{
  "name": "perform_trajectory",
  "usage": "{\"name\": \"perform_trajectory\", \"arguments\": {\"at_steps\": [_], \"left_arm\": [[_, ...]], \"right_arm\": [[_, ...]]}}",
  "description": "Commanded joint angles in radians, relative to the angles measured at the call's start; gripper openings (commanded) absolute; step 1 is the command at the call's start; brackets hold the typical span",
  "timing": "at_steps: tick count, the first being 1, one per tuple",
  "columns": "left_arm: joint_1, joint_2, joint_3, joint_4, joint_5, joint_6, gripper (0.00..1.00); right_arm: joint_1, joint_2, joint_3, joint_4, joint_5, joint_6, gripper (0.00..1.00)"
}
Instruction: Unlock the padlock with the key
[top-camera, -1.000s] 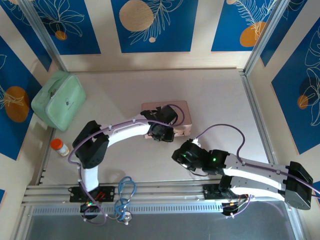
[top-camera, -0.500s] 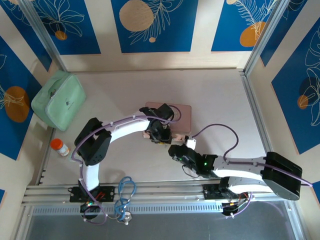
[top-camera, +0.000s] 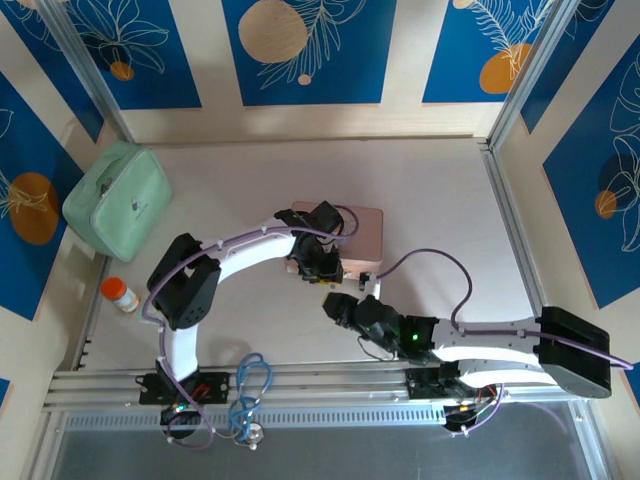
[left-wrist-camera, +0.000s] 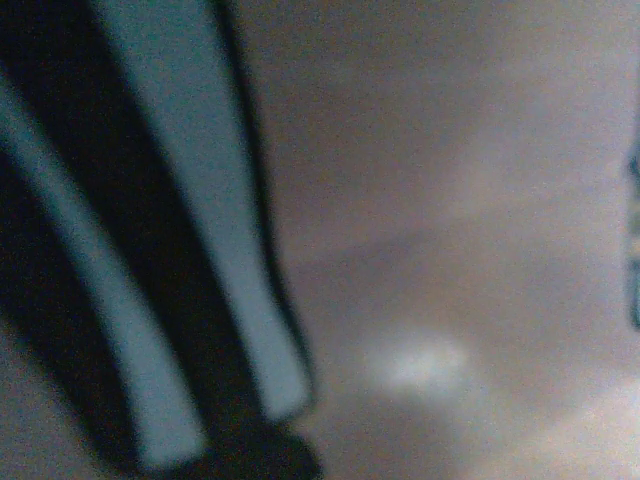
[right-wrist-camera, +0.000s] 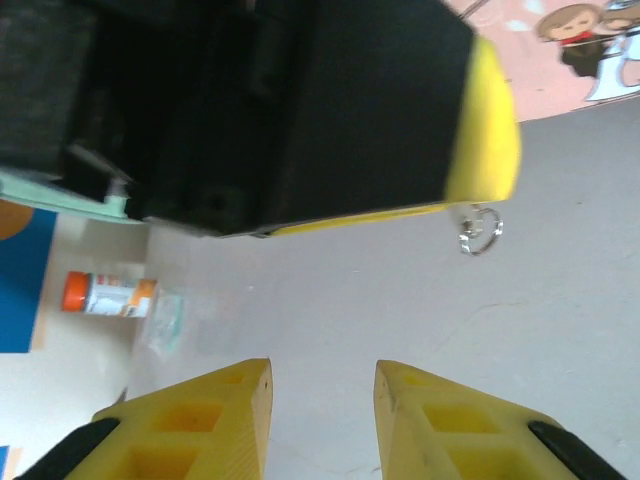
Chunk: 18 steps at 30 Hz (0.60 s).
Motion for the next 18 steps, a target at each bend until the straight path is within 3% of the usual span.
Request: {"name": "perform_trajectory", "arguments": {"at_steps": [1, 11, 14, 18], "left_arm": [[-0.001, -0.019, 0.025, 0.009, 0.079, -0.030, 0.02], [0.006, -0.015, 0.030, 0.006, 0.089, -0.027, 0.02], [0.007, -0.016, 0.034, 0.007, 0.091, -0.030, 0.02], [0.012, -0.019, 0.038, 0.001, 0.088, -0.027, 0.02]], "right_arm": [[-0.011, 0.036, 0.003, 0.001, 0.050, 0.033, 0.34], [-0.057, 0.180, 0.029, 0.040, 0.127, 0.023, 0.33], [-0.112, 0.247, 0.017, 0.196, 0.046, -0.060, 0.29], [-0.129, 0.282, 0.040, 0.249, -0.010, -0.132, 0.29]]}}
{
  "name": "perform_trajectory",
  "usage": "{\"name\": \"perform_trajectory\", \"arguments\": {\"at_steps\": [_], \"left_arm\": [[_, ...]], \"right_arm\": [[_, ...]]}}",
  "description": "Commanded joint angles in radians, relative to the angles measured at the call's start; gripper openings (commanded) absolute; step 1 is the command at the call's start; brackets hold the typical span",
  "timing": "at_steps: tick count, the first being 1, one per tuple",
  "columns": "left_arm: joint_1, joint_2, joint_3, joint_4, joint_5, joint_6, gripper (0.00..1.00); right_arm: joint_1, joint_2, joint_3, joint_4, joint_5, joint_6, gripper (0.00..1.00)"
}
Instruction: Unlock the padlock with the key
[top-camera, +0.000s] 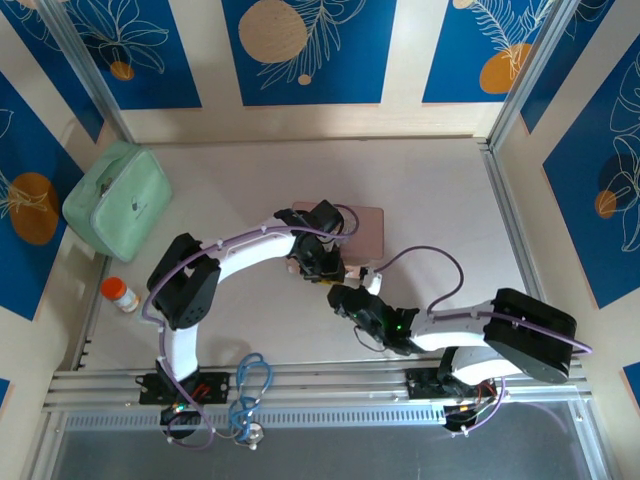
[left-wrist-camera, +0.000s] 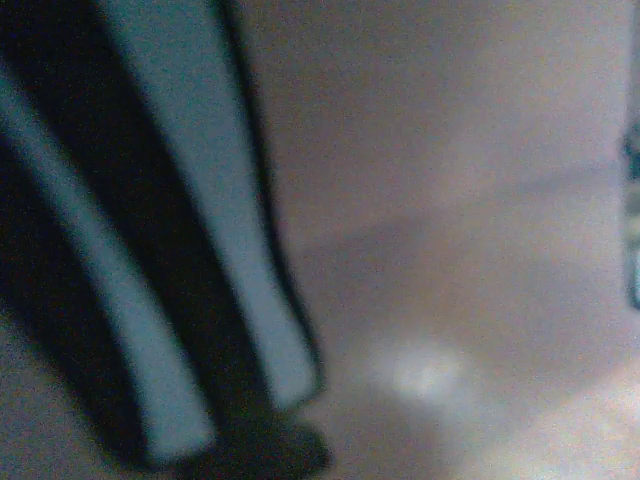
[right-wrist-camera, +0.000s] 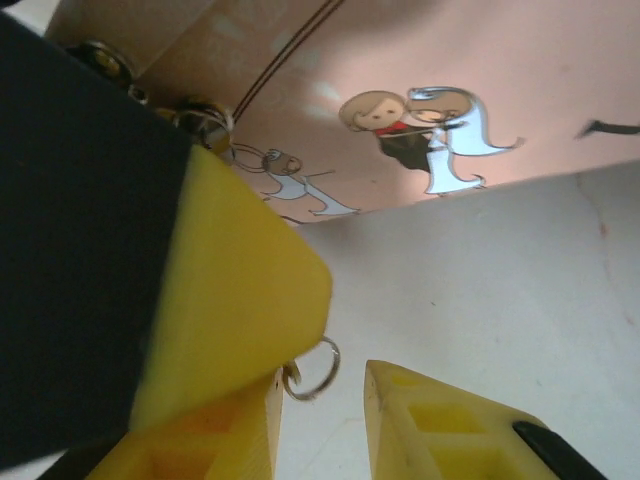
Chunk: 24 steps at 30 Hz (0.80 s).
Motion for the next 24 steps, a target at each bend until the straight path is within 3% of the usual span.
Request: {"name": "perform_trajectory", "arguments": {"at_steps": [1, 5, 10, 17, 24], "left_arm": [[0.008, -0.021, 0.035, -0.012, 0.063, -0.020, 0.02], [0.012, -0.026, 0.029, -0.009, 0.068, -0.020, 0.02], [0.014, -0.030, 0.024, 0.002, 0.069, -0.026, 0.02], [0.022, -0.038, 0.006, 0.015, 0.074, -0.030, 0.01], [0.025, -0.049, 0.003, 0.022, 0.073, -0.038, 0.01]], "right_arm": [[-0.009, 0.012, 0.028, 0.103, -0.026, -0.069, 0.30], [-0.025, 0.003, 0.014, 0.091, -0.001, -0.051, 0.33], [-0.048, 0.048, 0.052, 0.101, -0.038, -0.099, 0.26], [-0.063, 0.017, 0.020, 0.058, 0.001, -0.029, 0.23], [-0.079, 0.031, 0.042, 0.029, -0.017, -0.021, 0.04]]}}
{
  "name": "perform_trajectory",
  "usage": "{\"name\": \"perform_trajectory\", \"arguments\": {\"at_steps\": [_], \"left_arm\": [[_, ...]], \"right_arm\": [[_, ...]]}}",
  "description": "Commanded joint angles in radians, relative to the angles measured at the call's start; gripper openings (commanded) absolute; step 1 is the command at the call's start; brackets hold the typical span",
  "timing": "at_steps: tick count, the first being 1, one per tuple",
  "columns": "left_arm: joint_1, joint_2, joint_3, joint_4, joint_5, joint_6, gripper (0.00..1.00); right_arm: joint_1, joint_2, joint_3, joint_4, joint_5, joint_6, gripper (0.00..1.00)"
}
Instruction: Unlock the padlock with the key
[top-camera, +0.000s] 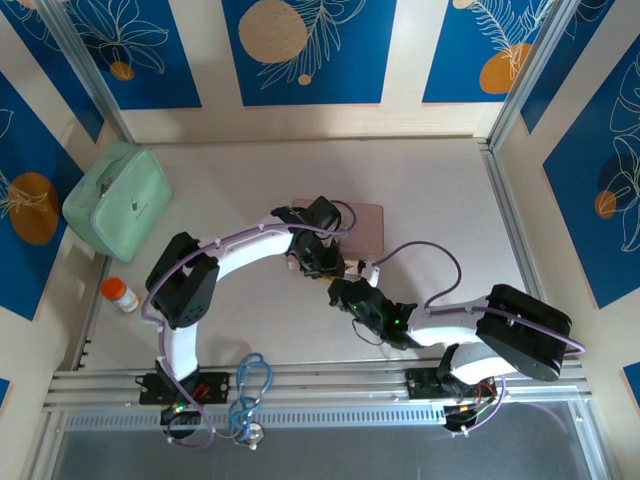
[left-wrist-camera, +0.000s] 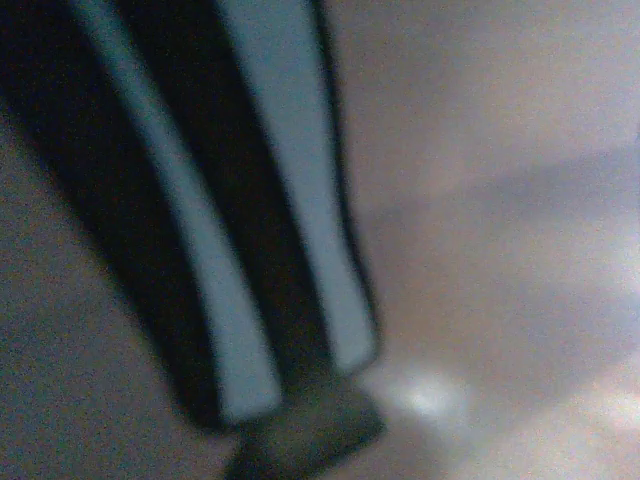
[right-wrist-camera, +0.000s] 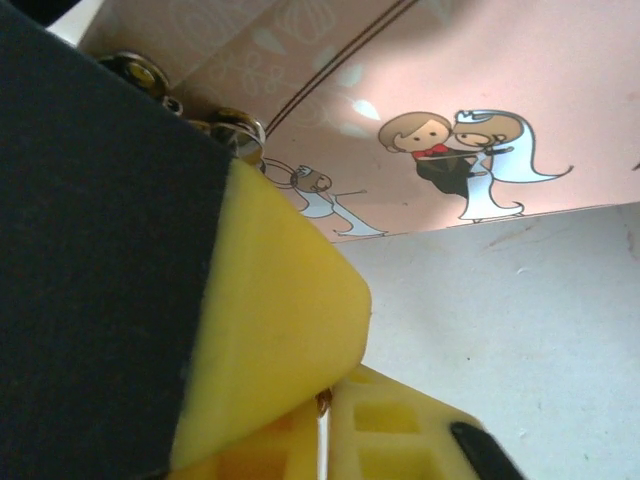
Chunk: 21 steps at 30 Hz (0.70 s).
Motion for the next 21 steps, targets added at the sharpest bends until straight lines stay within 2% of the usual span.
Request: {"name": "perform_trajectory", "arguments": {"at_steps": [1, 8, 13, 15, 17, 21], "left_arm": [[0.006, -0.049, -0.001, -0.007, 0.060, -0.019, 0.01], [0.015, -0.060, -0.028, 0.018, 0.065, -0.033, 0.00], [0.019, -0.066, -0.032, 0.028, 0.063, -0.038, 0.03], [0.022, -0.071, -0.038, 0.041, 0.059, -0.045, 0.09], [0.024, -0.075, -0.043, 0.051, 0.057, -0.049, 0.22], [0.027, -0.087, -0.075, 0.099, 0.059, -0.062, 0.38]], "right_arm": [[-0.019, -0.001, 0.018, -0.023, 0.020, 0.024, 0.02], [-0.022, -0.029, -0.006, -0.030, 0.026, 0.056, 0.00], [-0.025, -0.022, 0.019, -0.042, -0.015, 0.027, 0.00], [-0.026, -0.022, 0.026, -0.054, -0.029, 0.028, 0.00], [-0.025, -0.025, 0.024, -0.057, -0.037, 0.040, 0.00], [-0.036, -0.018, 0.024, -0.054, -0.064, 0.048, 0.00]]}}
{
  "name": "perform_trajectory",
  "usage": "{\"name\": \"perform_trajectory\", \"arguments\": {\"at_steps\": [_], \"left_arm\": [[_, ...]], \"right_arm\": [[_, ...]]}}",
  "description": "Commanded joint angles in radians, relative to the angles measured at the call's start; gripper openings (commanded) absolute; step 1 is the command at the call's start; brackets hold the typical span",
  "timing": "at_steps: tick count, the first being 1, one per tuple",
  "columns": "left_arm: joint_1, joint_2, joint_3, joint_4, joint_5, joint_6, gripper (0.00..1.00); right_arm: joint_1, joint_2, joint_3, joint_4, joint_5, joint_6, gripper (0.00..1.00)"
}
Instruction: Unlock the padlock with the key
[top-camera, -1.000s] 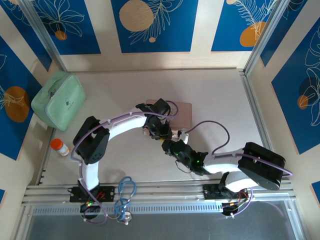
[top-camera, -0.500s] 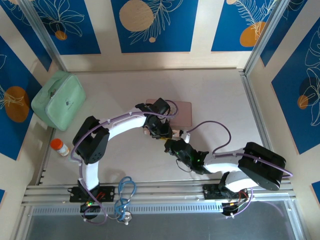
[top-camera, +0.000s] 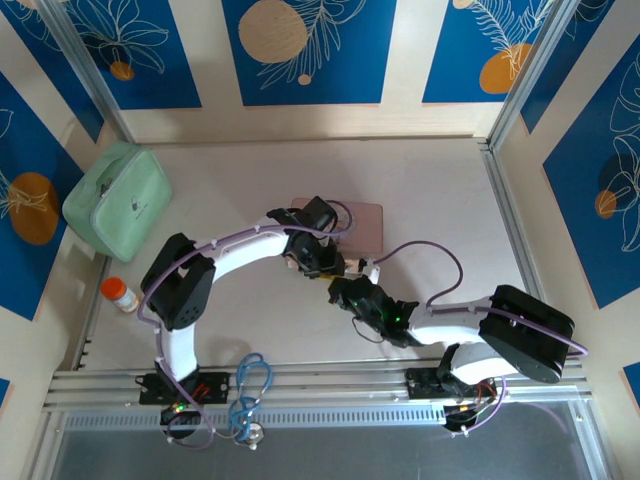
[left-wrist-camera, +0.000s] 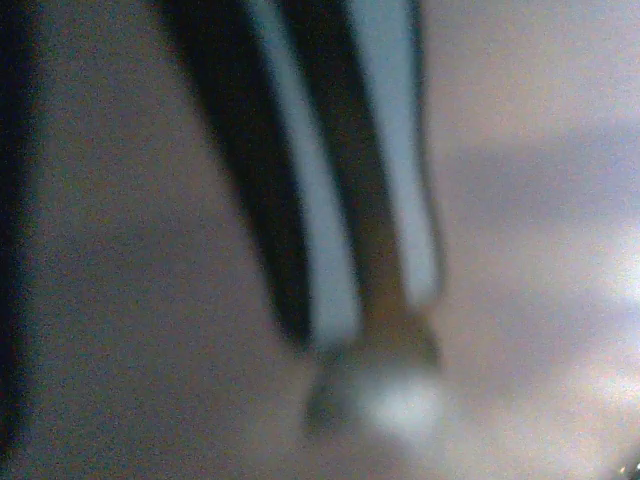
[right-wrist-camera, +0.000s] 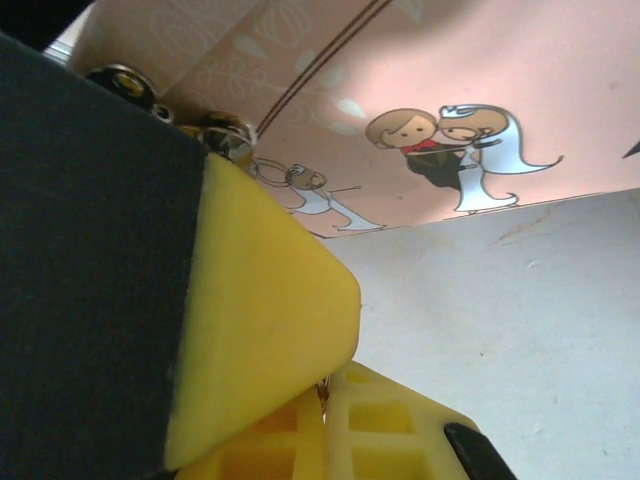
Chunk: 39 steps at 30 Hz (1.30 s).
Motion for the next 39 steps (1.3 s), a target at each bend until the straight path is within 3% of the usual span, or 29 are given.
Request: {"name": "perform_trajectory", "arguments": {"at_steps": [1, 7, 12, 14, 19, 26, 35, 39], "left_arm": [[0.008, -0.061, -0.031, 0.054, 0.044, -0.035, 0.42], [0.007, -0.133, -0.155, 0.250, -0.012, -0.097, 0.66], [-0.005, -0.252, -0.289, 0.346, -0.163, -0.118, 0.67], [-0.023, -0.307, -0.365, 0.407, -0.236, -0.137, 0.61], [-0.110, -0.365, -0.492, 0.625, -0.370, -0.136, 0.60], [-0.128, -0.278, -0.541, 0.862, -0.388, -0.188, 0.61], [-0.127, -0.273, -0.553, 0.778, -0.440, -0.253, 0.62], [-0.125, -0.303, -0.588, 0.818, -0.448, -0.302, 0.66]], "right_arm": [[-0.018, 0.003, 0.019, -0.022, -0.026, 0.006, 0.00], [-0.032, 0.053, 0.043, 0.008, -0.093, -0.003, 0.00], [-0.036, 0.045, 0.038, 0.002, -0.114, 0.015, 0.00], [-0.038, 0.047, 0.029, 0.017, -0.120, 0.027, 0.00], [-0.051, 0.068, 0.000, 0.077, -0.135, 0.066, 0.00], [-0.052, 0.060, -0.018, 0.082, -0.125, 0.082, 0.00], [-0.058, 0.070, -0.024, 0.095, -0.125, 0.092, 0.00], [-0.061, 0.071, -0.024, 0.097, -0.128, 0.091, 0.00]]}}
